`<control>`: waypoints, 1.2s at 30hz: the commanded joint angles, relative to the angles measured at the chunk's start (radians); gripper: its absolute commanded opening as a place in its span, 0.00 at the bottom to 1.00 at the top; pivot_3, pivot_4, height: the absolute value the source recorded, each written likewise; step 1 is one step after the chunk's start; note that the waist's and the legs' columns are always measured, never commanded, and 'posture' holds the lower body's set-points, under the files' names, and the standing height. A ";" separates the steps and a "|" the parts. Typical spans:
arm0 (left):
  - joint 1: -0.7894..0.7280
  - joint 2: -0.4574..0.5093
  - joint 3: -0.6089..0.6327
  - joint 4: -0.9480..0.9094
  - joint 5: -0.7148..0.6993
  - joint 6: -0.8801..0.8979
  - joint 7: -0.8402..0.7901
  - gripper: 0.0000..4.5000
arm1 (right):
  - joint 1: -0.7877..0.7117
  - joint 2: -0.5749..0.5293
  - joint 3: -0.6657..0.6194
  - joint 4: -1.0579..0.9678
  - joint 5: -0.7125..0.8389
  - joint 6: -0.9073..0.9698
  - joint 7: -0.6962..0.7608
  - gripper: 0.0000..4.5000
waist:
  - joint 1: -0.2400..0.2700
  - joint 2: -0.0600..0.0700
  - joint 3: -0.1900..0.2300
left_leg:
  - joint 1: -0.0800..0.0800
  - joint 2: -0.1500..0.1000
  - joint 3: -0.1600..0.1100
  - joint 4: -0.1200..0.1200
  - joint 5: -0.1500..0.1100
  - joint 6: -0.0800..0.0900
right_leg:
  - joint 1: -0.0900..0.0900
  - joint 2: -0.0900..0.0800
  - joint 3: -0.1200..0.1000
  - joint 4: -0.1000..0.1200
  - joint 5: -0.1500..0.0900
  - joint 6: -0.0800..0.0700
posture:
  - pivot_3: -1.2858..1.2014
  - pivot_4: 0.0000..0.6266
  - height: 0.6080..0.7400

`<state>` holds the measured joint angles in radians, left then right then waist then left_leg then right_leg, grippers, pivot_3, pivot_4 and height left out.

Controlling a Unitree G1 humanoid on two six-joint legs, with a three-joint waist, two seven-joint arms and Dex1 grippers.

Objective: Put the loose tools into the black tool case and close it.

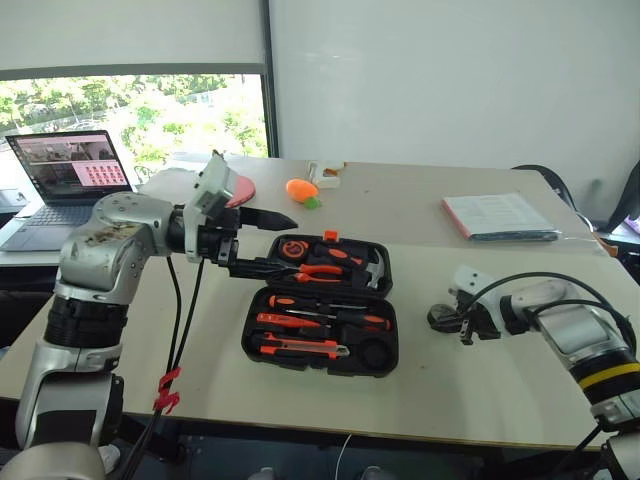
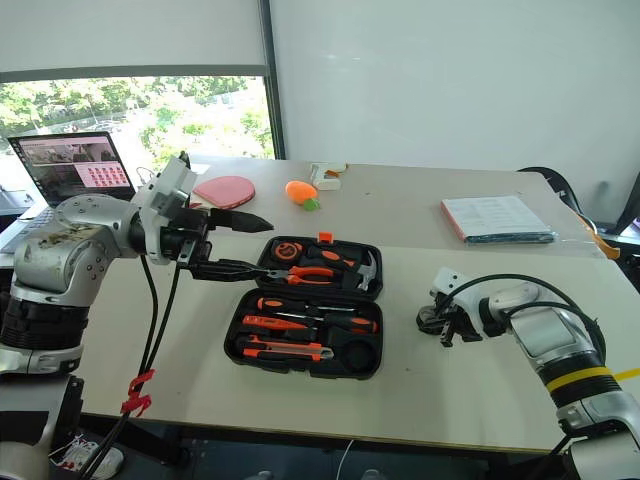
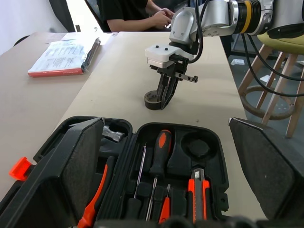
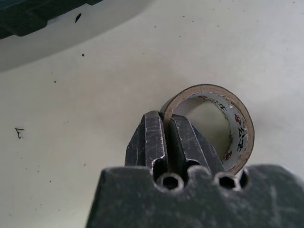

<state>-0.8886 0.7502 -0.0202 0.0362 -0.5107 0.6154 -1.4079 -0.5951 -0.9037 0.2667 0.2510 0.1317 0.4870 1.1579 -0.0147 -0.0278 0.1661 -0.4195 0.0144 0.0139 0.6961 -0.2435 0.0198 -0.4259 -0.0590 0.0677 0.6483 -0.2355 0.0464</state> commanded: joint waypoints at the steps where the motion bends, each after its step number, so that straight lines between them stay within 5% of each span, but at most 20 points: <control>1: -0.008 0.015 -0.010 -0.030 0.002 -0.035 -0.023 1.00 | 0.010 -0.038 -0.075 -0.190 0.068 0.044 0.056 0.01 | 0.000 0.000 0.000 | 0.000 0.000 0.000 0.000 0.000 0.000 | 0.000 0.000 0.000 0.000 0.000 0.000 | 0.52 0.24 0.98; 10: -0.010 0.018 -0.050 -0.022 0.035 -0.089 -0.040 1.00 | 0.047 0.016 -0.035 -0.680 0.211 0.237 0.043 0.01 | -0.002 0.000 0.000 | 0.000 0.000 -0.006 0.000 0.000 0.000 | 0.000 0.001 0.000 0.000 0.000 0.000 | 0.52 0.24 0.98; 27: -0.006 0.024 -0.060 -0.034 0.032 -0.084 -0.046 1.00 | 0.059 0.048 0.136 -0.638 0.050 0.180 -0.011 0.01 | 0.001 0.000 0.000 | 0.000 0.000 -0.005 0.001 0.000 0.000 | 0.000 0.000 0.000 0.000 0.000 0.000 | 0.52 0.24 0.98; 36: -0.003 0.019 -0.064 -0.035 0.035 -0.091 -0.046 1.00 | 0.058 0.057 0.102 -0.702 0.102 0.255 -0.006 0.68 | 0.001 0.000 0.000 | 0.000 0.000 -0.006 0.001 0.000 0.000 | 0.000 0.000 -0.001 0.000 0.000 0.000 | 0.52 0.24 0.98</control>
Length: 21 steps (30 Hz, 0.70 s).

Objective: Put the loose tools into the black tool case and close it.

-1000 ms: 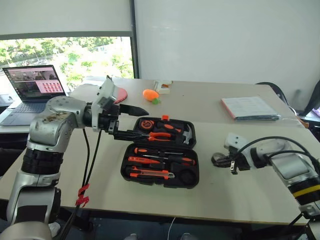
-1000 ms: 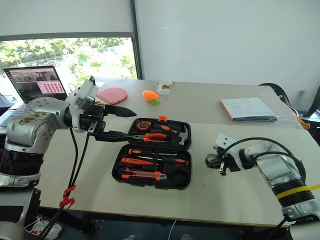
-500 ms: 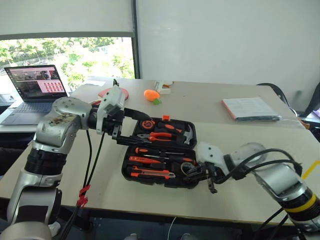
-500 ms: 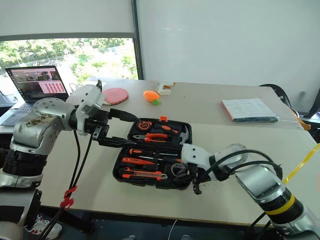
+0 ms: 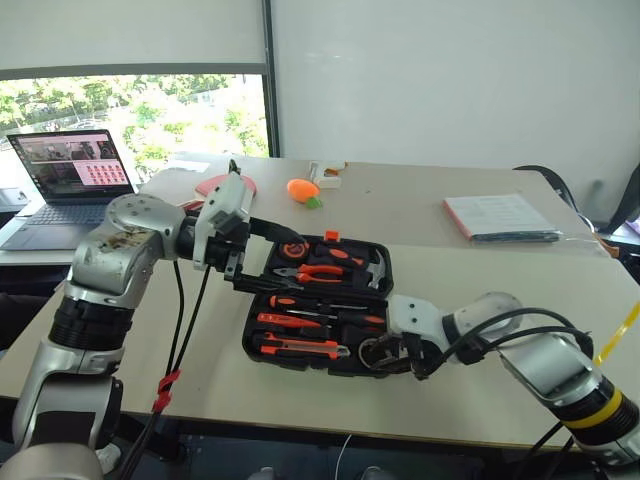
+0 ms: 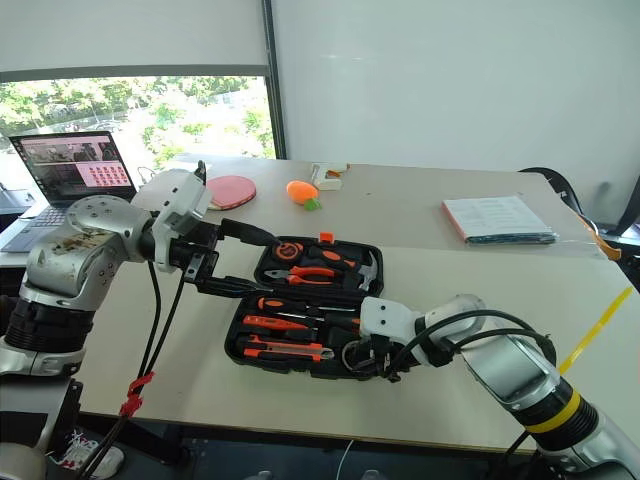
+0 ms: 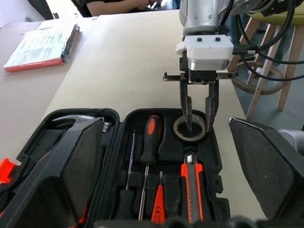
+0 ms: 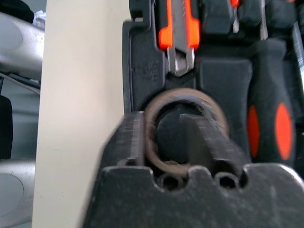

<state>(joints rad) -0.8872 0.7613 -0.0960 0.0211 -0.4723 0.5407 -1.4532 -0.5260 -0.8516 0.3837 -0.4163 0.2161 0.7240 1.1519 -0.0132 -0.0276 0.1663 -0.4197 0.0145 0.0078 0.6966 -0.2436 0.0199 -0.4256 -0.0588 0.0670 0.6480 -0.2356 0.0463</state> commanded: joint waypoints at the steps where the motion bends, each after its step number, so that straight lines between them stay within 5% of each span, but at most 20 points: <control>1: -0.005 0.007 0.011 -0.019 -0.003 -0.017 -0.002 1.00 | -0.014 0.005 -0.018 -0.035 0.021 0.023 -0.001 0.76 | 0.000 0.000 0.000 | 0.000 0.000 0.000 0.000 0.000 0.000 | 0.000 0.000 0.000 0.000 0.000 0.000 | 0.52 0.24 0.98; 4: -0.008 0.003 0.007 -0.016 -0.002 -0.018 -0.004 1.00 | -0.017 -0.003 -0.042 -0.048 0.037 0.042 0.000 0.99 | 0.000 0.000 0.000 | 0.000 0.000 0.000 0.000 0.000 0.000 | 0.000 0.000 0.000 0.000 0.000 0.000 | 0.52 0.24 0.98; 10: 0.018 0.000 0.001 -0.020 0.005 -0.016 0.011 1.00 | 0.031 -0.020 -0.203 -0.104 0.157 0.115 -0.022 1.00 | 0.000 0.000 0.000 | 0.000 0.000 -0.002 0.000 0.000 0.000 | 0.000 0.000 0.000 0.000 0.000 0.000 | 0.52 0.24 0.98; 14: 0.052 0.007 0.011 -0.035 0.011 -0.018 0.037 1.00 | 0.069 0.034 -0.422 -0.119 0.345 0.237 -0.076 1.00 | 0.000 0.000 0.000 | 0.000 0.000 -0.002 0.000 0.000 0.000 | 0.000 0.000 0.000 0.000 0.000 0.000 | 0.52 0.24 0.98; 17: 0.084 0.035 0.025 -0.036 0.010 0.004 0.047 0.85 | 0.104 0.022 -0.527 -0.085 0.370 0.267 -0.131 0.84 | 0.000 0.000 0.000 | 0.000 0.000 -0.002 0.000 0.000 0.000 | 0.001 0.000 0.000 0.001 0.000 0.000 | 0.52 0.24 0.98; 21: 0.138 0.075 0.038 0.001 0.047 -0.024 0.081 0.51 | 0.169 -0.018 -0.528 -0.031 0.301 0.200 -0.189 0.54 | -0.002 0.000 0.000 | 0.002 0.000 -0.002 -0.001 0.000 0.000 | 0.001 0.000 0.000 0.000 0.000 0.000 | 0.52 0.24 0.98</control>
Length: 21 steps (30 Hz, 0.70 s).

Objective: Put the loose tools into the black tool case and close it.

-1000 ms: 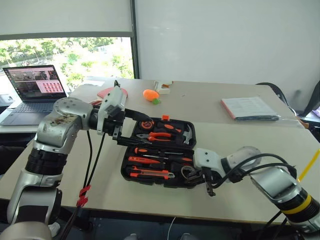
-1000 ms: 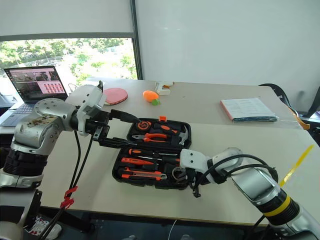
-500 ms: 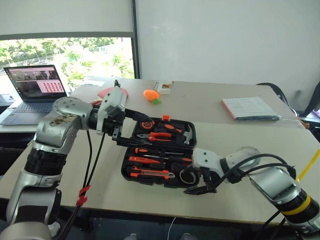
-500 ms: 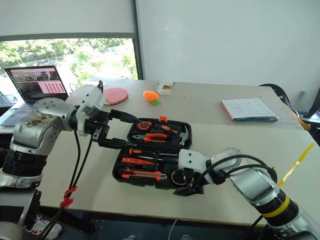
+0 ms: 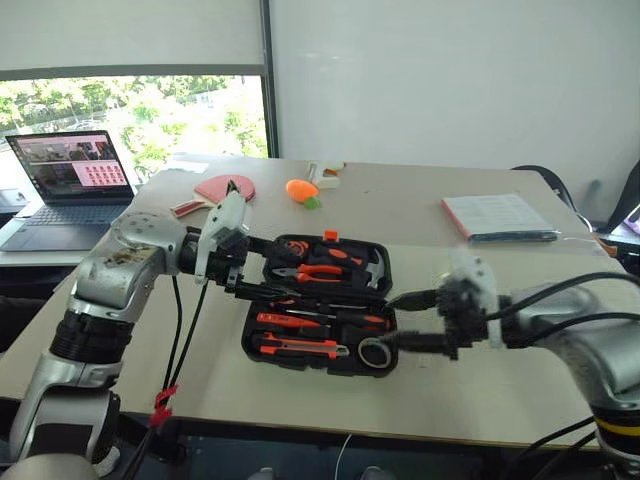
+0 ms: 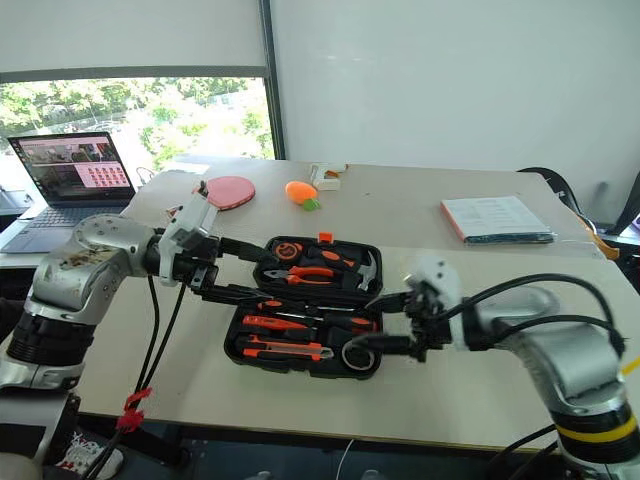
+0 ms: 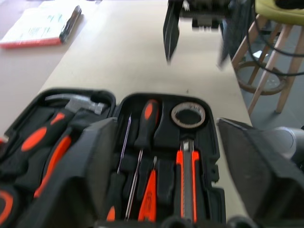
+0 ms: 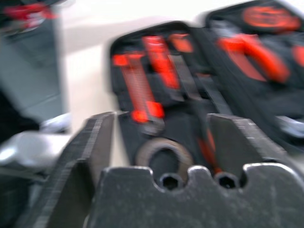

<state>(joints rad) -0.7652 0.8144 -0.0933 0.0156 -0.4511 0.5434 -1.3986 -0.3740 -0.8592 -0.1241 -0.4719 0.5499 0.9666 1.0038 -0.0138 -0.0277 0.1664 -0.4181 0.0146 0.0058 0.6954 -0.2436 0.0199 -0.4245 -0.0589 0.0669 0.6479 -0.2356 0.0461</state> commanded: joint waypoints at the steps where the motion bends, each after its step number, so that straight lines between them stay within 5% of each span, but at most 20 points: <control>1: 0.036 0.031 0.033 0.019 0.048 -0.052 0.040 0.42 | 0.024 0.000 -0.024 0.048 -0.039 -0.057 -0.059 0.45 | -0.002 0.000 0.000 | 0.000 0.000 0.000 0.000 0.000 0.000 | 0.000 0.000 0.000 0.000 0.000 0.000 | 0.52 0.24 0.98; 7: 0.087 0.050 0.019 0.155 0.167 -0.112 0.129 0.00 | 0.063 0.025 0.010 0.135 -0.080 -0.142 -0.094 0.01 | -0.002 0.000 0.000 | 0.001 0.000 0.006 0.000 0.000 0.000 | 0.001 0.000 0.001 0.000 0.000 0.000 | 0.52 0.24 0.98; 21: 0.164 -0.019 -0.082 0.191 0.315 -0.112 0.231 0.00 | 0.000 0.080 0.252 0.323 -0.299 -0.384 -0.101 0.01 | 0.000 0.000 0.000 | 0.001 0.000 0.008 0.000 0.000 0.000 | 0.000 0.000 0.001 0.000 0.000 0.000 | 0.52 0.24 0.98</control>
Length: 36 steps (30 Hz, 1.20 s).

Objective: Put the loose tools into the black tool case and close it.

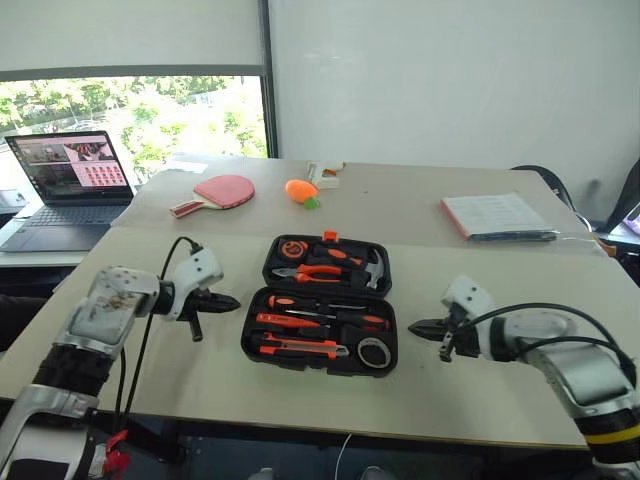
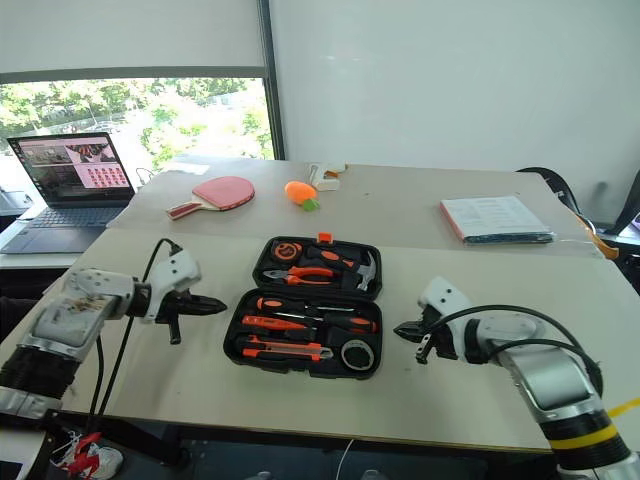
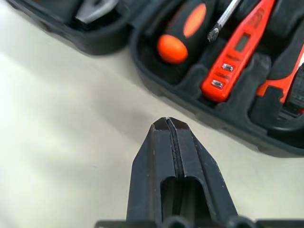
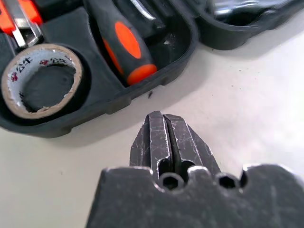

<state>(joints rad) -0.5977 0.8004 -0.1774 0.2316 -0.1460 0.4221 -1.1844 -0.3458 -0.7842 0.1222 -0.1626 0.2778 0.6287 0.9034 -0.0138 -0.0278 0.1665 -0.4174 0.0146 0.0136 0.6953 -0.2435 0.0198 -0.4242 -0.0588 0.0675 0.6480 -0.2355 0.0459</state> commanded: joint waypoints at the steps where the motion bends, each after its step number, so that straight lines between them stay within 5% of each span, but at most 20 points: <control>1: -0.001 -0.013 0.000 -0.028 0.012 0.010 0.020 0.00 | -0.039 0.013 0.014 0.027 -0.035 -0.053 -0.001 0.01 | 0.000 0.000 0.000 | 0.000 0.000 0.000 0.000 0.000 0.000 | 0.000 0.000 0.000 0.000 0.000 0.000 | 0.52 0.24 0.98; 11: 0.030 -0.047 -0.015 -0.074 0.012 -0.029 -0.001 0.00 | -0.093 0.041 0.069 0.001 -0.048 -0.019 0.048 0.01 | 0.000 0.000 0.000 | 0.000 0.000 0.000 0.000 0.000 0.000 | 0.000 0.000 0.000 0.000 0.000 0.000 | 0.52 0.24 0.98; 20: 0.166 0.033 0.030 -0.320 -0.104 0.061 -0.118 0.00 | 0.036 -0.051 0.073 -0.211 0.002 0.044 0.137 0.01 | 0.000 0.000 0.000 | -0.003 0.000 -0.007 -0.001 -0.001 0.001 | -0.003 -0.001 0.000 -0.001 0.000 0.000 | 0.52 0.24 0.98; 32: 0.277 0.116 -0.002 -0.324 -0.026 0.046 -0.112 0.00 | 0.165 -0.098 0.047 -0.291 -0.018 0.050 0.102 0.01 | -0.001 0.000 0.000 | 0.003 0.001 -0.006 -0.001 -0.001 0.001 | 0.002 0.000 0.000 -0.001 -0.001 -0.001 | 0.52 0.24 0.98; 34: 0.253 0.105 0.006 -0.284 -0.021 0.066 -0.086 0.11 | 0.166 -0.098 0.028 -0.288 -0.011 0.062 0.090 0.00 | -0.001 0.000 0.000 | 0.003 0.001 -0.004 -0.001 -0.001 0.001 | 0.002 0.000 0.000 -0.001 -0.001 -0.001 | 0.52 0.24 0.98; 36: 0.237 0.109 0.028 -0.257 -0.034 0.099 -0.078 0.19 | 0.167 -0.104 -0.010 -0.281 0.001 0.088 0.074 0.10 | 0.000 0.000 0.000 | 0.003 0.001 -0.003 -0.001 -0.001 0.001 | 0.003 0.000 0.000 0.000 -0.001 -0.001 | 0.52 0.24 0.98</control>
<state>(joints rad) -0.3500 0.9075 -0.1611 -0.0559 -0.1859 0.4887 -1.2877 -0.1776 -0.8814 0.1660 -0.4146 0.2575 0.6997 0.9885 -0.0133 -0.0277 0.1662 -0.4140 0.0152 0.0112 0.6949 -0.2442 0.0207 -0.4216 -0.0590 0.0673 0.6482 -0.2361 0.0453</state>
